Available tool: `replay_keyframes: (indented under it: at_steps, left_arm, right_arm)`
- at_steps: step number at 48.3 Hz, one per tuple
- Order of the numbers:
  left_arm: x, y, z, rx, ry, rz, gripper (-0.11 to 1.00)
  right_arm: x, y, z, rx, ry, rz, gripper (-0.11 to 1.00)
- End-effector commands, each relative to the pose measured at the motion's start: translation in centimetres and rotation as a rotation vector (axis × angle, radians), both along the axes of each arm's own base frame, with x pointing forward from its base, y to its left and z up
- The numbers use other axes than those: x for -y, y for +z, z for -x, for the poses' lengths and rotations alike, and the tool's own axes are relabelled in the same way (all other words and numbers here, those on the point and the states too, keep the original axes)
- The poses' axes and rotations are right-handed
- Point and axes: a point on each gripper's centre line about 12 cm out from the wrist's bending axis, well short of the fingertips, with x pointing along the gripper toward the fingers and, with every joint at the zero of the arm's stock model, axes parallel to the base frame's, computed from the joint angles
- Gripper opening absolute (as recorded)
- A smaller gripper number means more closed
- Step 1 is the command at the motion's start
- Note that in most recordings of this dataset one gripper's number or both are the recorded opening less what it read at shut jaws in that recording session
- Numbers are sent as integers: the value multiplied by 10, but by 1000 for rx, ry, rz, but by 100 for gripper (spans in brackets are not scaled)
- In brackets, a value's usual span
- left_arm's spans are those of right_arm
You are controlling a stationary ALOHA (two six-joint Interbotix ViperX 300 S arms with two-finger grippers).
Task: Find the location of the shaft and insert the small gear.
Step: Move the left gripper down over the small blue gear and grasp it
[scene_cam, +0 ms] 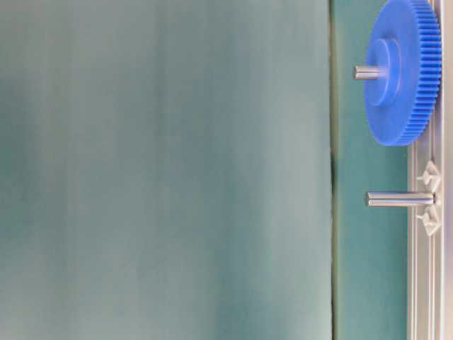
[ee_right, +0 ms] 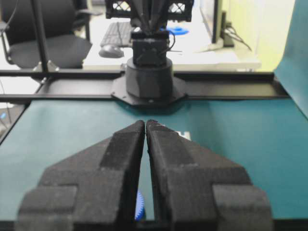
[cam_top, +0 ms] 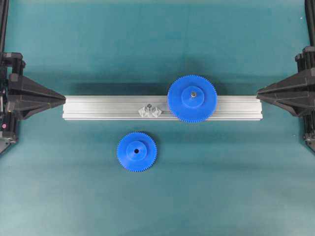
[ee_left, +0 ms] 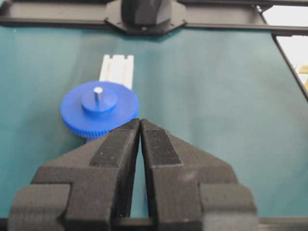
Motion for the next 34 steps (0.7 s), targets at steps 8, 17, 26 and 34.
replay_keyframes:
  at_steps: [8,17,26,34]
  left_arm:
    - [1,2,-17,-124,-7,33,0]
    - [2,-12,-26,-284,-4,49,0]
    - [8,-14,-40,-373,-26,40,0]
    - [15,-25,-63,-455,-48,38,0]
  right_arm:
    - [3,-25,0,-135,-18,-106,18]
    - [6,-47,3,-344,-43,-121,12]
    - [10,-58,1,-486,-66,-117,12]
    - [10,-63,-12,-572,-65,-112,12]
